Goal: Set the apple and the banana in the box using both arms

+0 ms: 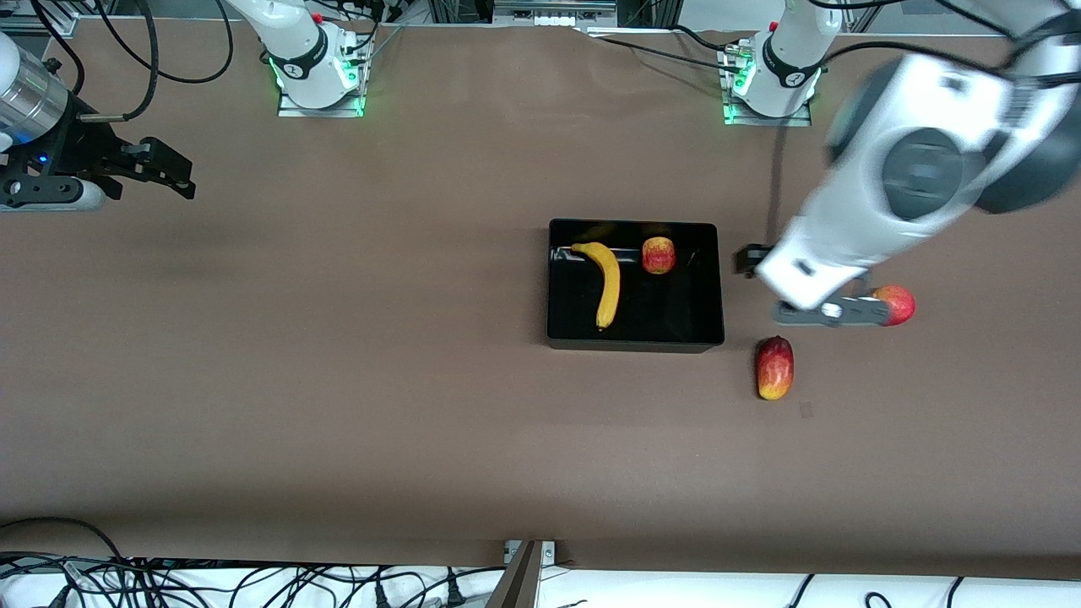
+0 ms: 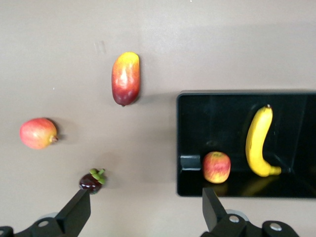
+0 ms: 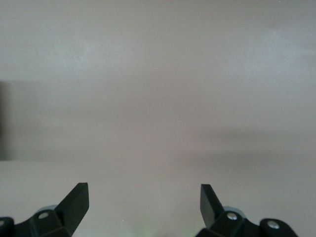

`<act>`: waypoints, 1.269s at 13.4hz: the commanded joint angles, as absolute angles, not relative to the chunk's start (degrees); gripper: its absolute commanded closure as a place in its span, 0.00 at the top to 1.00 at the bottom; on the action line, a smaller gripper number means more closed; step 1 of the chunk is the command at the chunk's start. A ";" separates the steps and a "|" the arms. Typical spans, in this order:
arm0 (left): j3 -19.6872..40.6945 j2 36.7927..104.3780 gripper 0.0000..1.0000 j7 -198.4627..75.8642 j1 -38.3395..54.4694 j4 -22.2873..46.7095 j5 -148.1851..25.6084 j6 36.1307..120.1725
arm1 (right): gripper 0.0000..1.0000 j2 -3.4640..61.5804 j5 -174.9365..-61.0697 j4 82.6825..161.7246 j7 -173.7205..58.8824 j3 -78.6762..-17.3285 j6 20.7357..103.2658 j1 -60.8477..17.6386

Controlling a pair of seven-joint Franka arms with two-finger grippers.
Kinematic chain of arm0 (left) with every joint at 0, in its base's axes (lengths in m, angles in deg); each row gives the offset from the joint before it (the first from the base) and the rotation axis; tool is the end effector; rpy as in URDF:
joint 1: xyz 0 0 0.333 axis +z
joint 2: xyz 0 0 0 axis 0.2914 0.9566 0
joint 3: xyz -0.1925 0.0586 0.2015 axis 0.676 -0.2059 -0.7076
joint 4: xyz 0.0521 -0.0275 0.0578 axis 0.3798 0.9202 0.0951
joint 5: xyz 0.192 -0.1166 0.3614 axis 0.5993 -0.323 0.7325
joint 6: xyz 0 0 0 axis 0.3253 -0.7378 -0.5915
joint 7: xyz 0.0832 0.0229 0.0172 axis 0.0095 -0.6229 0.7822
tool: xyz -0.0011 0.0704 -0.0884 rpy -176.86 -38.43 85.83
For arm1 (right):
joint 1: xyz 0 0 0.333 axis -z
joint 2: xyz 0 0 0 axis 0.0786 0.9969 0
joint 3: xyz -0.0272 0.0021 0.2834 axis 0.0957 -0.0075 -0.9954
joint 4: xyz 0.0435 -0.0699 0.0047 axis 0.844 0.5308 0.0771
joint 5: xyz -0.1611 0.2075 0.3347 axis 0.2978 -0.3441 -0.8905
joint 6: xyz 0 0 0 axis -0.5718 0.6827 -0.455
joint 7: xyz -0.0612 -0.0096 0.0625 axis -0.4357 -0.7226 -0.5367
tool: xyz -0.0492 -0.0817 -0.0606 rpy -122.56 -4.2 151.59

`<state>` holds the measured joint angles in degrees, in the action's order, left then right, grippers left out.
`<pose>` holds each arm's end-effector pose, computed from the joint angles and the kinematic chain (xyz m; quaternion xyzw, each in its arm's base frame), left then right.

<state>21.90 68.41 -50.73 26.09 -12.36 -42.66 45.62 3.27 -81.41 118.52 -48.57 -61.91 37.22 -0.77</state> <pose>0.6473 -0.1630 0.4783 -0.9949 0.0217 0.0970 0.0158 0.5737 0.0493 0.5658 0.9998 0.0076 -0.0199 0.0014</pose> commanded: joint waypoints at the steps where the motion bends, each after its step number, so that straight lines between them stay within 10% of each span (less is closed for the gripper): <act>1: 11.67 64.50 1.00 -62.80 25.05 -13.85 -48.24 43.26 | 1.00 3.66 -81.07 117.22 -48.34 -62.42 36.64 -0.38; 4: -3.23 56.68 1.00 -65.02 17.04 -8.77 -54.49 43.34 | 1.00 3.66 -81.07 117.22 -48.34 -62.42 36.64 -0.38; 17: -8.79 43.13 1.00 -66.78 13.78 8.72 -51.94 50.64 | 1.00 3.66 -81.07 117.22 -48.34 -62.42 36.91 -0.38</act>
<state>-7.90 46.63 -65.78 14.87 4.84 -51.28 49.17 3.27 -81.41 118.46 -48.57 -61.92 37.31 -0.77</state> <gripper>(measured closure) 0.000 0.000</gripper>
